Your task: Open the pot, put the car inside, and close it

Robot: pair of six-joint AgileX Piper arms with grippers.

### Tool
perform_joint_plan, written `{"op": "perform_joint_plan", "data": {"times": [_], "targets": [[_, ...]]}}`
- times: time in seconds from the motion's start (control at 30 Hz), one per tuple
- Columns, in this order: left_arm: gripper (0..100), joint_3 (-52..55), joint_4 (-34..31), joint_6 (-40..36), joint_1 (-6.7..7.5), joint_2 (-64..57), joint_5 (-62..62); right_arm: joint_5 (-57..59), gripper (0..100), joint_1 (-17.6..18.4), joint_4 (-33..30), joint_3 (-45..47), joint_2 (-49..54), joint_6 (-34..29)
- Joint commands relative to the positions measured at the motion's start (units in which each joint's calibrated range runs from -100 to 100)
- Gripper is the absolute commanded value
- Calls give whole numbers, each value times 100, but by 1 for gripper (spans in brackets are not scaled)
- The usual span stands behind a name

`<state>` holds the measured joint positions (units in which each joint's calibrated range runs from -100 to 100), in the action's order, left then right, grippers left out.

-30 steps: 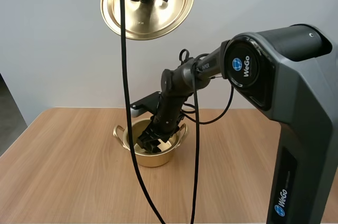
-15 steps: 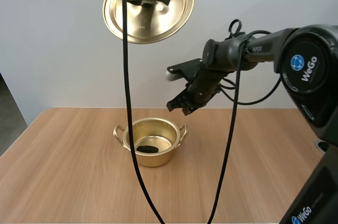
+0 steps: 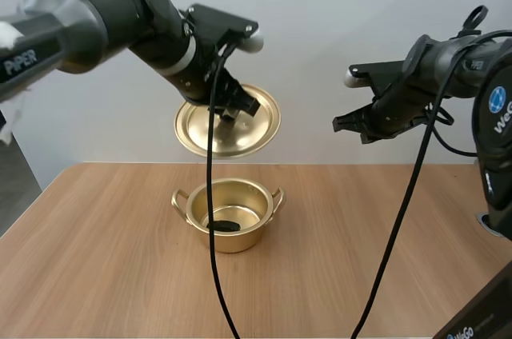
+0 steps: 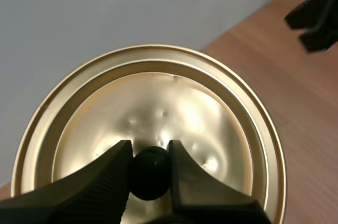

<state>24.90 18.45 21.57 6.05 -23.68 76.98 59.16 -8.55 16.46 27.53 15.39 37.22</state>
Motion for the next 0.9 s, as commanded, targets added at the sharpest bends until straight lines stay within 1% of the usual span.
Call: {"op": "perform_joint_plan", "data": {"times": [0.0, 0.2, 0.3, 0.5, 0.87], "targets": [[0, 595, 17, 53, 5, 166, -246, -10, 0, -7, 97, 0, 35, 83], [0, 1108, 17, 130, 5, 740, -942, -26, 0, -7, 340, 0, 110, 242], [0, 1160, 17, 130, 5, 1068, -997, 48, 0, -7, 470, 0, 110, 338], [0, 1160, 65, 130, 5, 1466, -1279, 89, 0, 0, 470, 0, 110, 415], [0, 1160, 65, 130, 5, 1853, -1156, 160, 0, 0, 491, 0, 110, 492]]}}
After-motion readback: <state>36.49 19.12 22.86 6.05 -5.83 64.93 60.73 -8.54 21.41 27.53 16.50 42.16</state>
